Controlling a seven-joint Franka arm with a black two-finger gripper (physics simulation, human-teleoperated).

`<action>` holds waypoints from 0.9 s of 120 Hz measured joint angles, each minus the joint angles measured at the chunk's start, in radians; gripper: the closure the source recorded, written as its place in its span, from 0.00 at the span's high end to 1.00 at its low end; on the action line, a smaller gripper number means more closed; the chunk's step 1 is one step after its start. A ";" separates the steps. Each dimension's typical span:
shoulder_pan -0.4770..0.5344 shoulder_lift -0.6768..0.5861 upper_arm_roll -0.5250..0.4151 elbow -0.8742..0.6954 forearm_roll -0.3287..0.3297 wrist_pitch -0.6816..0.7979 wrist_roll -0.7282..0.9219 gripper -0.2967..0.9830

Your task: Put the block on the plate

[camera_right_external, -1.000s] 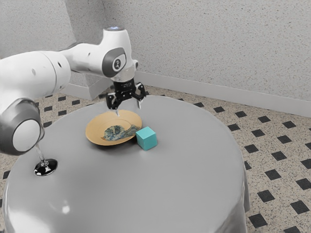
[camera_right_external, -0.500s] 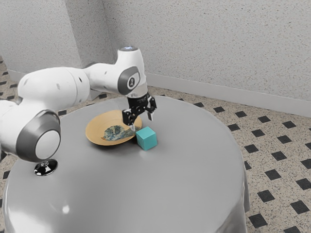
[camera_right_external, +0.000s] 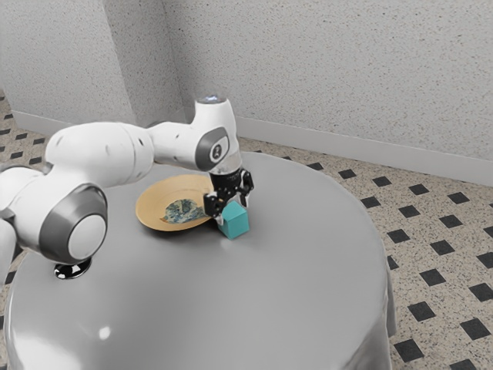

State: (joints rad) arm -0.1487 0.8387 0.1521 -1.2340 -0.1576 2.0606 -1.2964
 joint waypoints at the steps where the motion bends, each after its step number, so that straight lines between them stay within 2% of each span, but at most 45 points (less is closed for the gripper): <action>1: 0.001 0.000 0.000 0.000 0.000 0.001 -0.001 0.77; 43: 0.005 0.003 0.001 -0.009 -0.004 0.016 -0.037 0.61; 108: -0.001 -0.026 0.001 -0.011 0.004 0.011 -0.063 0.52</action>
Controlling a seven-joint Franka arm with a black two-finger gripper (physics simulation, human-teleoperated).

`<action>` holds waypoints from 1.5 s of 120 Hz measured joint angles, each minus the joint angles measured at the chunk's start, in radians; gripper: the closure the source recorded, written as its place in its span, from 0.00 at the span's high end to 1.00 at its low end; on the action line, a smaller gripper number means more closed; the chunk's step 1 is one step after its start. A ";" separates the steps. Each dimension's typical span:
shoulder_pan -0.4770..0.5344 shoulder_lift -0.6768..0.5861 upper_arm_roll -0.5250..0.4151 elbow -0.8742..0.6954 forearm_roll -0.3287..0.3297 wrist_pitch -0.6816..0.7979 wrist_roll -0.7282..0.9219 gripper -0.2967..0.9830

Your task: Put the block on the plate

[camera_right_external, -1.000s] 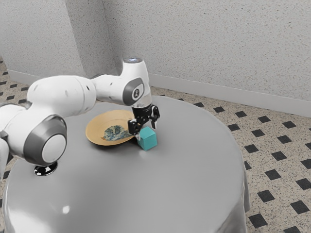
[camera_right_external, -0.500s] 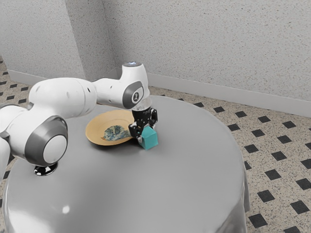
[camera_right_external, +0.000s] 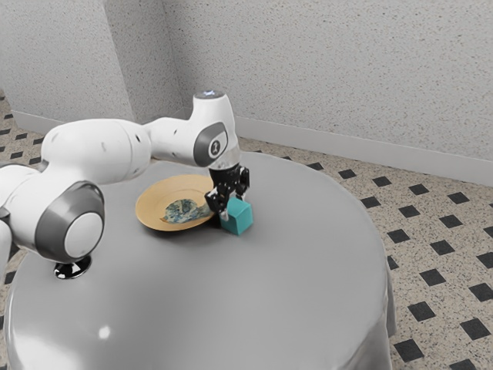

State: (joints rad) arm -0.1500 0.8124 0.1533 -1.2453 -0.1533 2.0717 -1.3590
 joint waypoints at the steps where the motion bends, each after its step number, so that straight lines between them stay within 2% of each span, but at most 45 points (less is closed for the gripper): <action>1: 0.000 -0.001 0.000 0.000 0.000 0.000 0.000 0.52; 52: 0.010 -0.113 -0.002 -0.025 0.007 -0.035 -0.012 0.49; 85: 0.125 -0.124 -0.047 -0.024 0.024 -0.060 -0.015 0.46; 116: 0.309 -0.124 -0.206 -0.025 0.121 -0.069 -0.019 0.45; 126: 0.350 -0.123 -0.230 -0.035 0.150 -0.070 -0.019 0.45; 170: 0.410 -0.101 -0.271 -0.071 0.204 -0.072 -0.022 0.44; 180: 0.410 -0.099 -0.274 -0.070 0.210 -0.072 -0.022 0.51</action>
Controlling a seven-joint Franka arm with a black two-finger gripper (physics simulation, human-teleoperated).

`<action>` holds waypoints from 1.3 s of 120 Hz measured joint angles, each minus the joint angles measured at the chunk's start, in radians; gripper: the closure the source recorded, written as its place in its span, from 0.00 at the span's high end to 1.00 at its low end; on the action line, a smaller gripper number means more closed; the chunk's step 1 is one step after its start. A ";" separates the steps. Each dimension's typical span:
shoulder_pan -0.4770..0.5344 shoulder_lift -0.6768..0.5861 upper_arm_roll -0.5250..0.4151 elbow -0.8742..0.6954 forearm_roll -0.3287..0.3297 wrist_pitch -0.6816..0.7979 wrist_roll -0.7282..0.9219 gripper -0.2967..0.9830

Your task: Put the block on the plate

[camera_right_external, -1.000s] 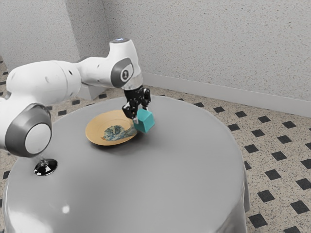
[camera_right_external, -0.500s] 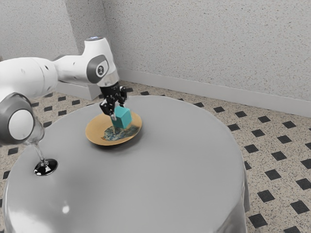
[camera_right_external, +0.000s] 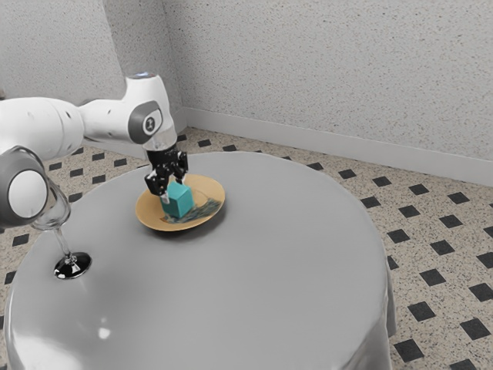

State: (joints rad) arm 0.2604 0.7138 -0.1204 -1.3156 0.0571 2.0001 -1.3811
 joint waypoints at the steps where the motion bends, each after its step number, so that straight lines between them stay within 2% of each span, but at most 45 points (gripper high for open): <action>1: 0.000 0.000 -0.001 0.000 0.001 0.000 0.000 0.51; 20: 0.003 -0.006 -0.010 0.000 0.013 0.002 0.001 0.63; 39: 0.008 -0.028 -0.014 -0.033 0.021 0.004 0.001 0.70; 77: -0.005 -0.204 -0.016 -0.154 0.035 -0.023 0.005 0.75; 90: -0.005 -0.272 -0.014 -0.168 0.037 -0.066 0.052 0.76; 102: -0.006 -0.340 -0.014 -0.169 0.038 -0.137 0.146 0.76; 116: -0.009 -0.397 -0.015 -0.171 0.041 -0.201 0.331 0.76; 132: -0.016 -0.453 -0.007 -0.185 0.048 -0.242 0.565 0.77; 156: -0.062 -0.593 0.013 -0.229 0.047 -0.299 0.810 0.77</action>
State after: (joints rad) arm 0.1981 0.1207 -0.1076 -1.5447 0.1044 1.7012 -0.5713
